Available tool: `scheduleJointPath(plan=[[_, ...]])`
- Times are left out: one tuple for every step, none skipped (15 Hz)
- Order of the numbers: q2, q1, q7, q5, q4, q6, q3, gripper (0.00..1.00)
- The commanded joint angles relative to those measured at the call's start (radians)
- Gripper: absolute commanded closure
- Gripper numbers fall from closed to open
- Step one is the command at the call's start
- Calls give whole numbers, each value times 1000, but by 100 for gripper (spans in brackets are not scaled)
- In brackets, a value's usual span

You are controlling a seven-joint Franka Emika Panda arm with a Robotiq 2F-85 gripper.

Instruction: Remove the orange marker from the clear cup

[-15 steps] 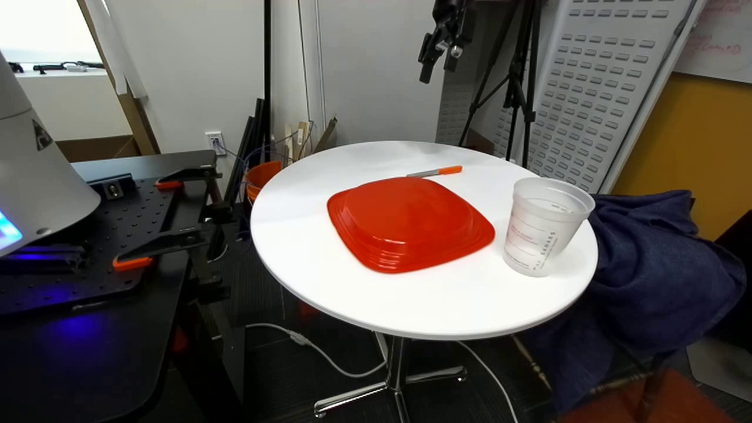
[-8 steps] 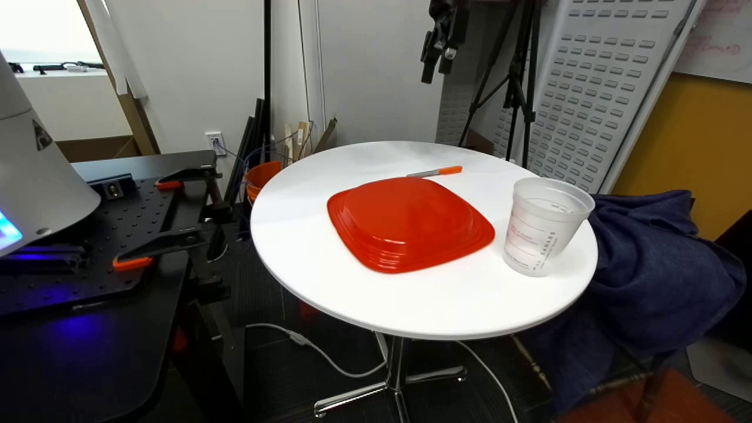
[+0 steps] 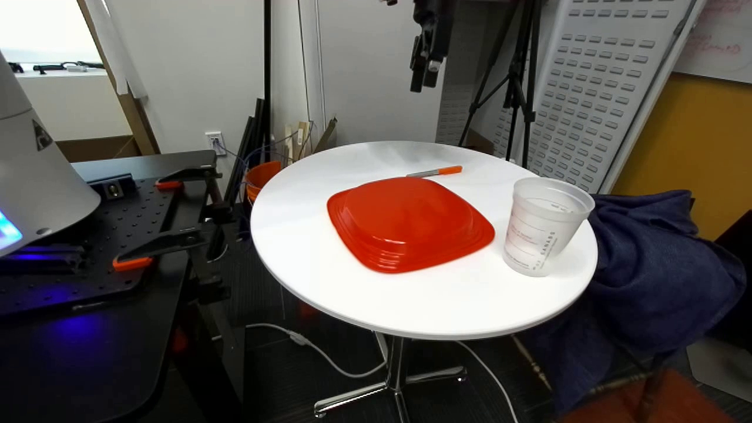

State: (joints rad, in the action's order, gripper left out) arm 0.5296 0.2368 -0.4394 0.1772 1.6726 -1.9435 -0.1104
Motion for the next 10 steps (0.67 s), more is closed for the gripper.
scheduleJointPath(plan=[[-152,-21,-39,23,224,-101,19,0],[-172,-25,-39,27,255,-118,19,0],[-191,-27,-41,29,279,-123,20,0],[-207,-31,-39,30,303,-135,21,0],[-223,-35,-41,30,320,-142,22,0],[-238,-37,-42,32,336,-146,23,0],[-170,-45,-9,20,258,-105,32,0],[-186,-48,-9,21,276,-110,33,0],[-197,-50,-9,21,287,-112,33,0],[-203,-51,-9,21,293,-113,34,0]])
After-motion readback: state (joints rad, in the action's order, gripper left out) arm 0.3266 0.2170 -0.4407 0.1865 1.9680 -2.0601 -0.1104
